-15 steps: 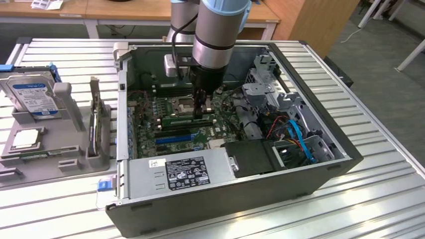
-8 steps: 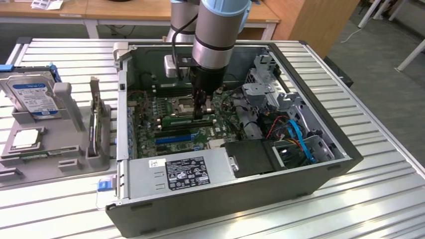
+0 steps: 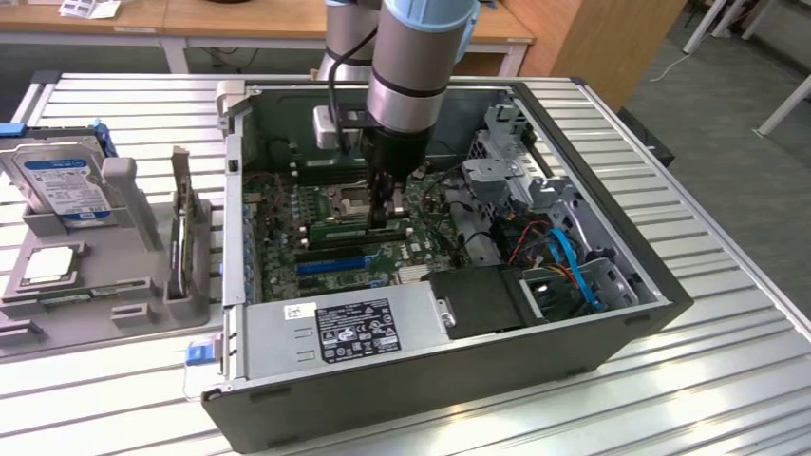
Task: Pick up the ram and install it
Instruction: 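Insert the ram into the slot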
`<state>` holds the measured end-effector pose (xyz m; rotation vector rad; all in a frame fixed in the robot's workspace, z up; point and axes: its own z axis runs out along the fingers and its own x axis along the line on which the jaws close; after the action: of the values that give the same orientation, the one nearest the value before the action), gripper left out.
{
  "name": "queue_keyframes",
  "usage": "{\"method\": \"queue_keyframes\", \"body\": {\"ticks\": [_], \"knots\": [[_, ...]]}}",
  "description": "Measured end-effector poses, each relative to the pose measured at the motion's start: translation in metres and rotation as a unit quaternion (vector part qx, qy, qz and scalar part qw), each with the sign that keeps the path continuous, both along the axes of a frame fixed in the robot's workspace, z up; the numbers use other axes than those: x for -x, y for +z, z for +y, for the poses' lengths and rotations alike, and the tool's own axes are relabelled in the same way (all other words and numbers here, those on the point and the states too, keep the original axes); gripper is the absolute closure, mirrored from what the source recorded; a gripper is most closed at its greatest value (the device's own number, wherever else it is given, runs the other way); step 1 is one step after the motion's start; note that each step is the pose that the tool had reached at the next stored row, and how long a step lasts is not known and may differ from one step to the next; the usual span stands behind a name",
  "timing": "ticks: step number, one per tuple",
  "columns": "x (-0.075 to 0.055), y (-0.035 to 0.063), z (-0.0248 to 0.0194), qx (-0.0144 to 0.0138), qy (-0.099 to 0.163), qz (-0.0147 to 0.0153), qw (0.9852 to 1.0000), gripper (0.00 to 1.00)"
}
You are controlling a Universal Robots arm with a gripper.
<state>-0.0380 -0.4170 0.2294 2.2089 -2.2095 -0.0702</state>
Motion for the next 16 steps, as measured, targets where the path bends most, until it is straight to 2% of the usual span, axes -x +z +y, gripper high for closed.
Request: {"method": "queue_keyframes", "body": {"ticks": [16], "knots": [[0.0003, -0.0019, 0.0000, 0.0002, 0.000, -0.0005, 1.0000, 0.89]]}}
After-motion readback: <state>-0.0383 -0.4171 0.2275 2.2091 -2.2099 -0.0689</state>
